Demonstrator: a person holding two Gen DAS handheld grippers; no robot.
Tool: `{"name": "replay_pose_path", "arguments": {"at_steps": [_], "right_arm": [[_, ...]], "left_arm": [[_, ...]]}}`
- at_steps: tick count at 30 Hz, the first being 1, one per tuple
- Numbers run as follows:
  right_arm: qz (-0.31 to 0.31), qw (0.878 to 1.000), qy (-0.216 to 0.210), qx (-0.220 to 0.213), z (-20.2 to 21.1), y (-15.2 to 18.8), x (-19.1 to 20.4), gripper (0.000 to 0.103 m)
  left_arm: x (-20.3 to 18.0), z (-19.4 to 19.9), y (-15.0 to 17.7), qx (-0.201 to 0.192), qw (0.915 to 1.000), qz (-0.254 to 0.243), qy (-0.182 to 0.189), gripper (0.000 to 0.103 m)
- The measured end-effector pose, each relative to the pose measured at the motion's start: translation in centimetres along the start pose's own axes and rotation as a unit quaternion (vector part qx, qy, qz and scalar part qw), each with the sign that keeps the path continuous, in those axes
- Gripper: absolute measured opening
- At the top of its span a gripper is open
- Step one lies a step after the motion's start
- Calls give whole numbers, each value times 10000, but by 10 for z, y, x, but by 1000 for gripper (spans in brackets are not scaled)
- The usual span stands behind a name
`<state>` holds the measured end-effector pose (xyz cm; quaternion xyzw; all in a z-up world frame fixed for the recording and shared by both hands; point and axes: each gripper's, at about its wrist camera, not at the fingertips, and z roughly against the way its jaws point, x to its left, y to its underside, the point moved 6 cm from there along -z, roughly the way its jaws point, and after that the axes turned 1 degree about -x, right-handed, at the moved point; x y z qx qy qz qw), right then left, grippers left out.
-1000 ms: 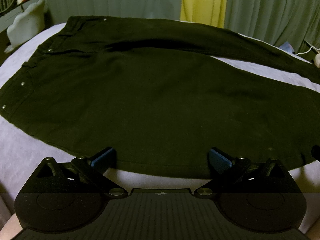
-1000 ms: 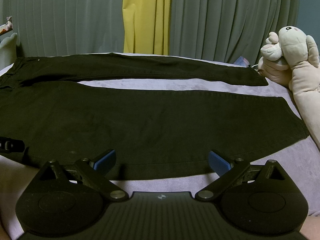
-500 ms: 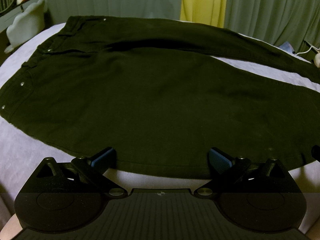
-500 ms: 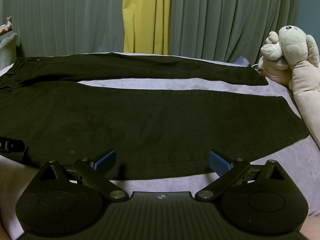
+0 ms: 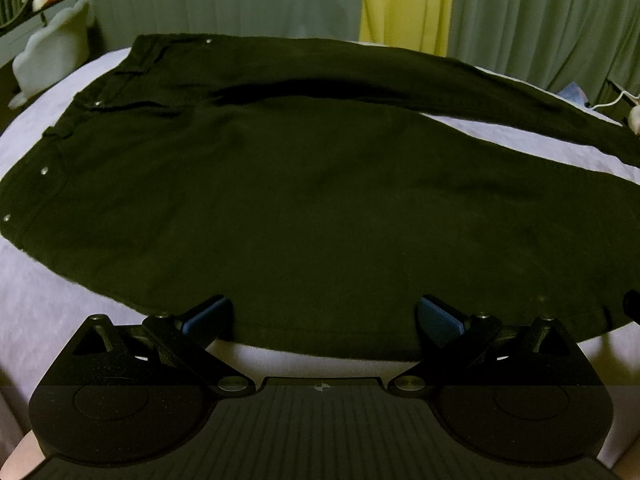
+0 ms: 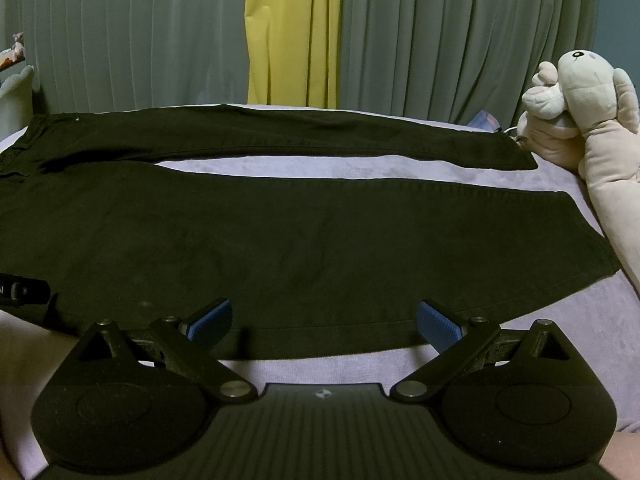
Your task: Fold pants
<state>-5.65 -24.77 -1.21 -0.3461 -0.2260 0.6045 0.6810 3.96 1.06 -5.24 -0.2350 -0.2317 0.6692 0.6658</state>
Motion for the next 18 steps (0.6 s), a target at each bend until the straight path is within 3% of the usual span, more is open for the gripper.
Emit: {"name": "replay_pose_path", "arguments": {"at_steps": [18], "right_arm": [[-254,9995,-166,65,0,-3,-3,99]], "left_arm": [[-9,4,-14,-162,9993,-330,-24,103]]}}
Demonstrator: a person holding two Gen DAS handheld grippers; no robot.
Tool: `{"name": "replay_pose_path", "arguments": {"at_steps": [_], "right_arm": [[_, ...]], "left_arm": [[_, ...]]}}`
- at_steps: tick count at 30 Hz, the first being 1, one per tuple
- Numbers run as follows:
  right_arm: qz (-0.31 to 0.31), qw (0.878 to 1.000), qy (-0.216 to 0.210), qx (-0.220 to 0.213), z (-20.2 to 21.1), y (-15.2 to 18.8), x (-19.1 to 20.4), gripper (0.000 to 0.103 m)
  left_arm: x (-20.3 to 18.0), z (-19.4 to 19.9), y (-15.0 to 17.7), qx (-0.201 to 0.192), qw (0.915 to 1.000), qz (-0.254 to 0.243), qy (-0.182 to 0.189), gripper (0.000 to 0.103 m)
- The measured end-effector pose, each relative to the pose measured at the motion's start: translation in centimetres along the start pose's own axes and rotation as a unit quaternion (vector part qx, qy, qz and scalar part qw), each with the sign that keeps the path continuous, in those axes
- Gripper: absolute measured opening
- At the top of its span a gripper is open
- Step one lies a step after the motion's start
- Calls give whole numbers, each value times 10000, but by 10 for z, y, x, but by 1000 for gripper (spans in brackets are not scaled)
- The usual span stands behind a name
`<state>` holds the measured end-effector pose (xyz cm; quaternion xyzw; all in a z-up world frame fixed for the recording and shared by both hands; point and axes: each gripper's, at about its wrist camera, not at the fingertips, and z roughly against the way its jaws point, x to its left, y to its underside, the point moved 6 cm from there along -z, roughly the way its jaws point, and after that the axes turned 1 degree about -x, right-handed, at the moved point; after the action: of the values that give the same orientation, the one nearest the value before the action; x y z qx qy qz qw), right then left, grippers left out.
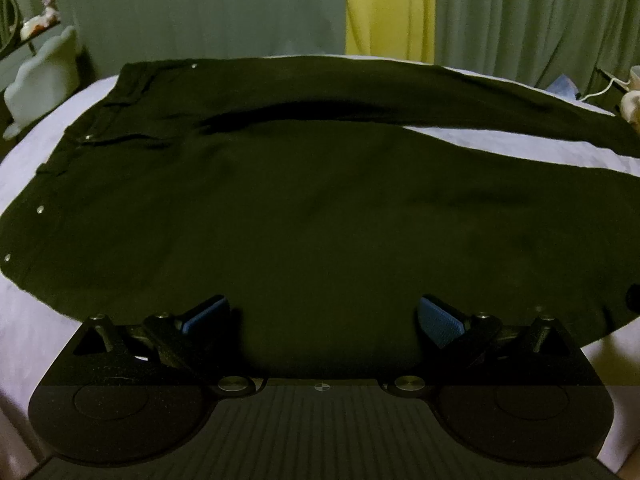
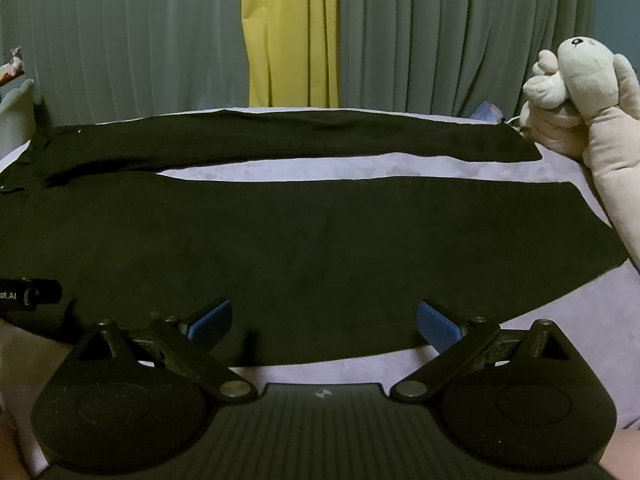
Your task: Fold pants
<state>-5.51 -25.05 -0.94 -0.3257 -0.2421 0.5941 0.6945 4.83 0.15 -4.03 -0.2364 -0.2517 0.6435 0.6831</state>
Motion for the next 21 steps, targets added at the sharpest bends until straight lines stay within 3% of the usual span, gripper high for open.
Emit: {"name": "replay_pose_path", "arguments": {"at_steps": [14,18,21], "right_arm": [[-784,9969,-80,2,-35,-34,-37,99],[-811,9967,-87,43,-56,-62,-51,99],[-1220,9917,35,393,-87,-101,-66,99]], "left_arm": [[-16,-13,-31,-160,9998,0,137,103],[-21,-27,-58,-348,9994,-72,-13,103],[-18,-39,-82,-625,9977,109,-248,103]]}}
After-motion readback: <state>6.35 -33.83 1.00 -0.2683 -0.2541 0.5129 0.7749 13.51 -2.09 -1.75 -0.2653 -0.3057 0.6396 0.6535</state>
